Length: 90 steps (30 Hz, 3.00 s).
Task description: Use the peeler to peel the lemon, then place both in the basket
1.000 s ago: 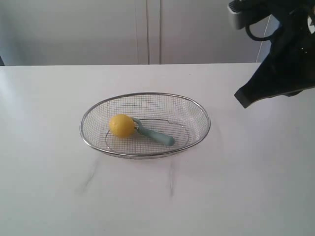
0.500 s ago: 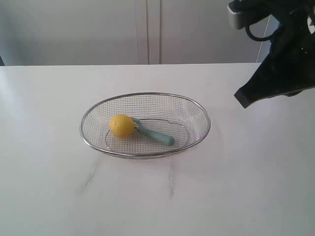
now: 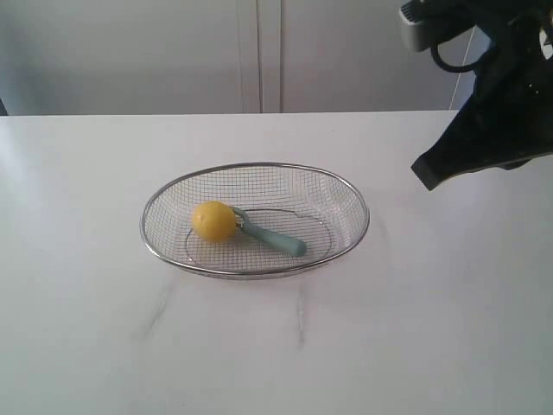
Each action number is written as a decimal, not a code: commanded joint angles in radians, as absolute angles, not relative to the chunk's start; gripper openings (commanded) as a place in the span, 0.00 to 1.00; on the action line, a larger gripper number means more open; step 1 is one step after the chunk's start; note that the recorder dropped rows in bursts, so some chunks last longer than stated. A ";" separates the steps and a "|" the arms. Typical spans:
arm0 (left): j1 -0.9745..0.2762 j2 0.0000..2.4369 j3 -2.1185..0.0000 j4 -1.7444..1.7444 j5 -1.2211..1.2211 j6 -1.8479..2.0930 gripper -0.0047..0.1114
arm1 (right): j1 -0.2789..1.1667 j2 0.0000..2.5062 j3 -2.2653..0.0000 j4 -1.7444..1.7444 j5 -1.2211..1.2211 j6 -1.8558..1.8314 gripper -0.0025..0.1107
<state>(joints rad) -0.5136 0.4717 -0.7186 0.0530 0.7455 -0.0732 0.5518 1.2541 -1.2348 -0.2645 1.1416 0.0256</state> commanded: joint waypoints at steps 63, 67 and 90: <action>-0.082 0.000 0.000 -0.017 0.204 -0.269 0.04 | 0.544 1.204 -1.225 -0.322 0.975 0.280 0.02; -0.082 0.000 0.000 -0.017 0.204 -0.269 0.04 | 0.544 1.071 -1.172 -0.348 0.892 0.341 0.02; -0.082 0.000 0.000 -0.017 0.204 -0.262 0.04 | 0.544 0.596 -1.104 -0.314 0.964 0.345 0.02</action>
